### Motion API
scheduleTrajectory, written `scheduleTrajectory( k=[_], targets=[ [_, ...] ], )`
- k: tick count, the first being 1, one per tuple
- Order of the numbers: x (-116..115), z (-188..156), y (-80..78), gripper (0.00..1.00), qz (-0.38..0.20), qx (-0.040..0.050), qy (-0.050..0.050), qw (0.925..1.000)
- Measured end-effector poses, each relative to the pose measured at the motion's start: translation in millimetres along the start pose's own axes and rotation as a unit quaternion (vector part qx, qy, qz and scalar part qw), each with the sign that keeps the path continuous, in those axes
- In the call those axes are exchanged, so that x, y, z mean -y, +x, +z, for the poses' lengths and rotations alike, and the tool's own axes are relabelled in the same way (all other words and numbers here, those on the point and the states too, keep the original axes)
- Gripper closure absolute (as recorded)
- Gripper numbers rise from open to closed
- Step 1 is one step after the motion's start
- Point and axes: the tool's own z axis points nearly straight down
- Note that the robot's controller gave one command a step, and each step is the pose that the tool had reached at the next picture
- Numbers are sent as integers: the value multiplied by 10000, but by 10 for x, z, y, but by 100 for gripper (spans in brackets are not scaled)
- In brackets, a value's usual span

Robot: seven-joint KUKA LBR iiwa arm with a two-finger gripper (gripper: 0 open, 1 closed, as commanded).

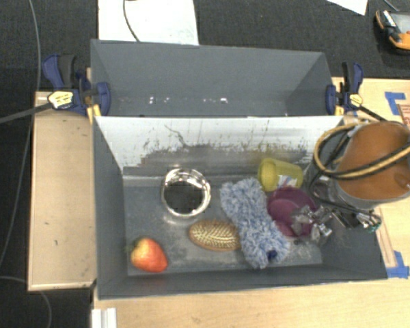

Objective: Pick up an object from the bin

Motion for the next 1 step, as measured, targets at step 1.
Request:
scheduleTrajectory(
  k=[1],
  targets=[
    [-51, -222, 43, 100, -32, -36, -44, 10000]
  ],
)
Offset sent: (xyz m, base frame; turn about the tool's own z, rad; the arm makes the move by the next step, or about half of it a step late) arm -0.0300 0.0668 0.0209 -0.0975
